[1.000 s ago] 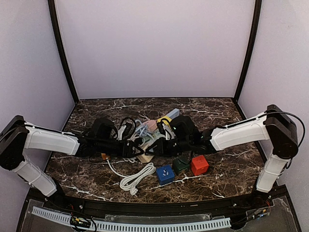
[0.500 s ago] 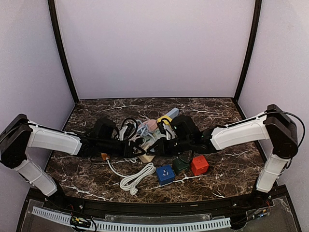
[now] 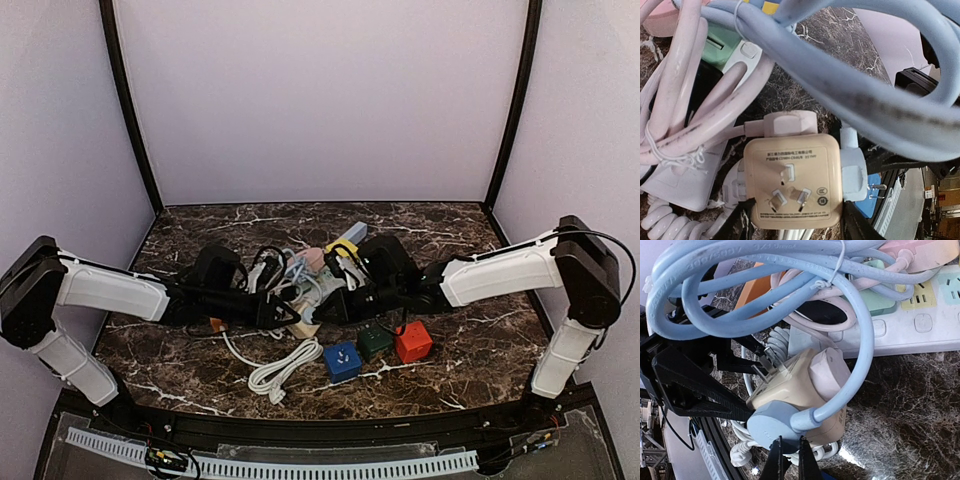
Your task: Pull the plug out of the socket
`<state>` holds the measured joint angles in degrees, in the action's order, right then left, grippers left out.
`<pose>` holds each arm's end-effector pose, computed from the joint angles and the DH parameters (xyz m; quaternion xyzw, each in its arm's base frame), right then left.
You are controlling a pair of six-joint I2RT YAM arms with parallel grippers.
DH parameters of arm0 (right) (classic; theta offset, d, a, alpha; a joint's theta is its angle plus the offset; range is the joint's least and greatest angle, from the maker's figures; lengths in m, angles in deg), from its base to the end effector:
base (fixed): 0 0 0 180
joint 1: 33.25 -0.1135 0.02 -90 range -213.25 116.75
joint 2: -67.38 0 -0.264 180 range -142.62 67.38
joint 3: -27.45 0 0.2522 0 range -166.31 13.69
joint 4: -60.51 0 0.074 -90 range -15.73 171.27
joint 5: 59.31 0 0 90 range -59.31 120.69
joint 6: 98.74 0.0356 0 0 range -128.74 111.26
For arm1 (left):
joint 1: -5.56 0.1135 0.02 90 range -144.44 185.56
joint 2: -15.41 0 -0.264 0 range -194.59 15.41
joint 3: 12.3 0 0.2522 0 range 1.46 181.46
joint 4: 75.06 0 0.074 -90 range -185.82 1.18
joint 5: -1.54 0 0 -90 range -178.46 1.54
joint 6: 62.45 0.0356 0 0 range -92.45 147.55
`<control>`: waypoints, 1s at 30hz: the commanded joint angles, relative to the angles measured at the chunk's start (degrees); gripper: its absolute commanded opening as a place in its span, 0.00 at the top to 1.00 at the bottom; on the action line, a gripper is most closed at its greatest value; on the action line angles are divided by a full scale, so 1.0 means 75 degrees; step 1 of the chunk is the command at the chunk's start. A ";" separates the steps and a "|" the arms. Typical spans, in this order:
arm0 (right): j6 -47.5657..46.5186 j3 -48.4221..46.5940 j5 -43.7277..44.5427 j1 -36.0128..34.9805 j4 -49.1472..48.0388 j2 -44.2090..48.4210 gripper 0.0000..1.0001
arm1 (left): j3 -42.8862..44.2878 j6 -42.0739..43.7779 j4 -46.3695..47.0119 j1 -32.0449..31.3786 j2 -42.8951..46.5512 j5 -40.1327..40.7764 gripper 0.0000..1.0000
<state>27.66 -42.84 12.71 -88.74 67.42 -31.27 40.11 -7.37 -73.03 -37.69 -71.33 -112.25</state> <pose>0.2004 0.3109 0.1924 -0.2163 0.8531 0.4228 0.2160 0.2111 -0.2183 0.1779 0.1614 0.8476 -0.4378 0.2527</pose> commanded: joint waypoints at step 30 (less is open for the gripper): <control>0.2500 -0.1180 0.1744 -0.0666 0.1546 0.0113 0.52 | -0.0013 0.0846 -0.0431 -0.0001 0.0421 0.0506 0.88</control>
<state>43.62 -49.16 23.29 -92.43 76.25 -27.45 40.00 -2.03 -75.28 -37.75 -70.70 -110.33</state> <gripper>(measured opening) 0.499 0.498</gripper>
